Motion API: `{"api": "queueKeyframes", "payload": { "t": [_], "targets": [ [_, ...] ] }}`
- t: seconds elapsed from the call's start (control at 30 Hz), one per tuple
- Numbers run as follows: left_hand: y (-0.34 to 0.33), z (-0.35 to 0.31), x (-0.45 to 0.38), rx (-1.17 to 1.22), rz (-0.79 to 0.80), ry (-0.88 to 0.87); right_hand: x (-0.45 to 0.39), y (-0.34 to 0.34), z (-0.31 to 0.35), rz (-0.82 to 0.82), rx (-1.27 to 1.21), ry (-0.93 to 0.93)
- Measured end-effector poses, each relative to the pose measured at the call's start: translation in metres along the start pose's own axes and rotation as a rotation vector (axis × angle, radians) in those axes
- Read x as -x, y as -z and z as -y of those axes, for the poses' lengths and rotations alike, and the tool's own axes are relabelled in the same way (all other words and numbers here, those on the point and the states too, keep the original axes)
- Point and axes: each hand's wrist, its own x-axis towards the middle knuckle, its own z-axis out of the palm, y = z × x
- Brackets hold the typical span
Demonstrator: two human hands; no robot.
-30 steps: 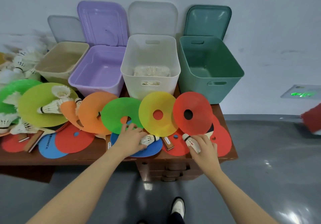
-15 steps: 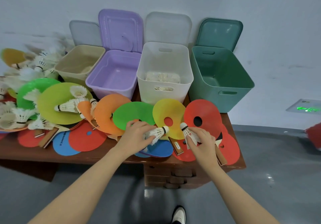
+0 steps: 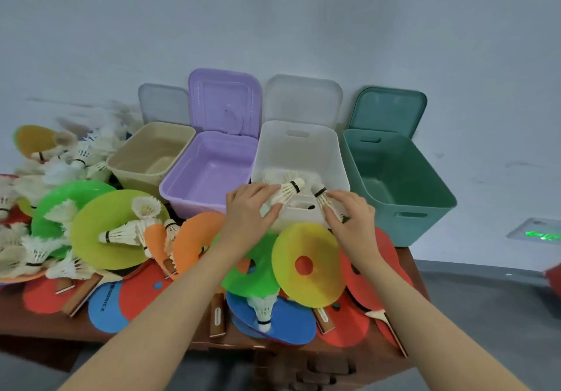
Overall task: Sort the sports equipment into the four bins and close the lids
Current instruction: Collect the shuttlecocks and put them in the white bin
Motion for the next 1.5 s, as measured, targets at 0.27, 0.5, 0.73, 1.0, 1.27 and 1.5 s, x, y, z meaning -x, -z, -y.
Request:
{"api": "queueKeyframes", "payload": {
  "t": [0.27,0.5,0.73,1.0,1.27,1.5],
  "targets": [
    [-0.034,0.020,-0.095,-0.070,0.097,0.042,-0.096,-0.037,-0.025,0.029,-0.046,0.004],
    [-0.056,0.054,-0.115,-0.191,0.380,0.153,-0.118,-0.072,-0.050,0.232,0.106,-0.034],
    [-0.024,0.075,-0.079,-0.244,0.407,0.129,-0.086,-0.077,-0.035,0.171,0.042,0.040],
    [0.031,0.113,-0.011,-0.172,0.343,0.152,-0.002,-0.085,0.008,0.151,0.009,0.063],
    [0.074,0.147,0.077,-0.247,0.436,0.223,0.094,-0.090,0.033,0.234,0.146,-0.022],
    [0.073,0.136,0.121,-0.349,0.609,0.040,0.143,-0.106,0.044,0.387,0.278,-0.244]
  ]
}}
